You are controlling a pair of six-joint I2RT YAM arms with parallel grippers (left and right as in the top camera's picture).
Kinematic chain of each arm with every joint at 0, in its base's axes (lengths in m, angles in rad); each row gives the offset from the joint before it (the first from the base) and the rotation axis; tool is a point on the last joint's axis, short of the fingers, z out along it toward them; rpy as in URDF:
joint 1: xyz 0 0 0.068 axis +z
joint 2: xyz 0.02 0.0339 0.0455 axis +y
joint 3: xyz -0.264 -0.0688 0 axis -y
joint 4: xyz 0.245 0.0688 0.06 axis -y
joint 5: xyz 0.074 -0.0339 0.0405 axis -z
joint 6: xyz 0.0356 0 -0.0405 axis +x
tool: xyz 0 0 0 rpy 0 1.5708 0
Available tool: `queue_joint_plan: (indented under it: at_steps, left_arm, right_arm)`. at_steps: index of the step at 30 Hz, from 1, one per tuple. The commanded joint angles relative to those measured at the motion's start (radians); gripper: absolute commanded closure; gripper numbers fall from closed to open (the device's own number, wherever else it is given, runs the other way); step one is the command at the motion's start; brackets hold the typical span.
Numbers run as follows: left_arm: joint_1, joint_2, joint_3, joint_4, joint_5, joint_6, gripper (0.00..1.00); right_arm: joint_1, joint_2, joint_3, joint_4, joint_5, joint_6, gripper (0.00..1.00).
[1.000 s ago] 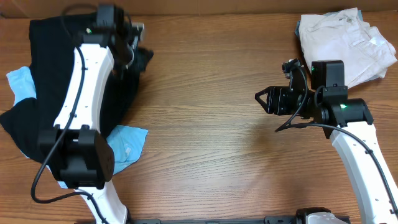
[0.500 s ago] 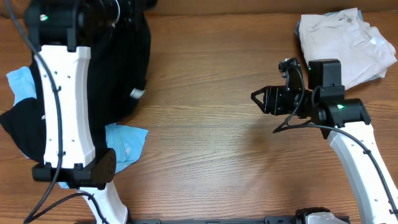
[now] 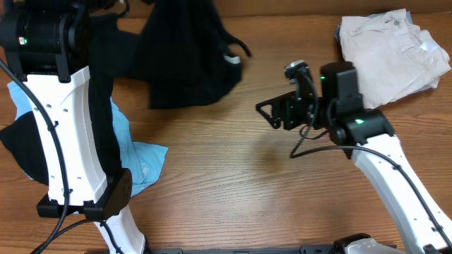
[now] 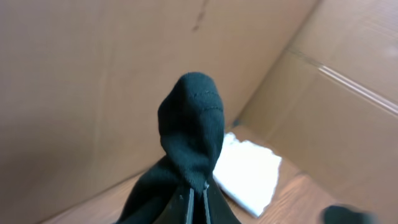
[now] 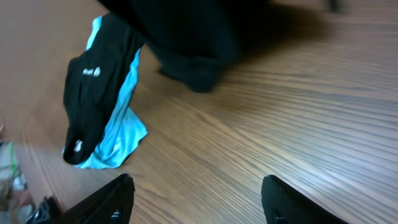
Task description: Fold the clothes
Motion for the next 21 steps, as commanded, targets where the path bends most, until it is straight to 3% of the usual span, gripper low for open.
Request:
queue_joint_plan:
  at_steps: [1,11,21]
  left_arm:
    - [-0.006,-0.019,0.027,0.065,0.121,-0.115,0.96]
    - [-0.006,-0.019,0.027,0.188,0.202,-0.222,0.96]
    - [-0.006,-0.019,0.027,0.188,0.206,-0.221,0.96]
  right_arm:
    - [0.048,0.068,0.019,0.036,-0.009,0.001,0.30]
    - [0.084,0.180,0.019,0.151,0.008,0.018,0.29]
    - [0.082,0.180,0.019,0.202,0.065,0.018,0.28]
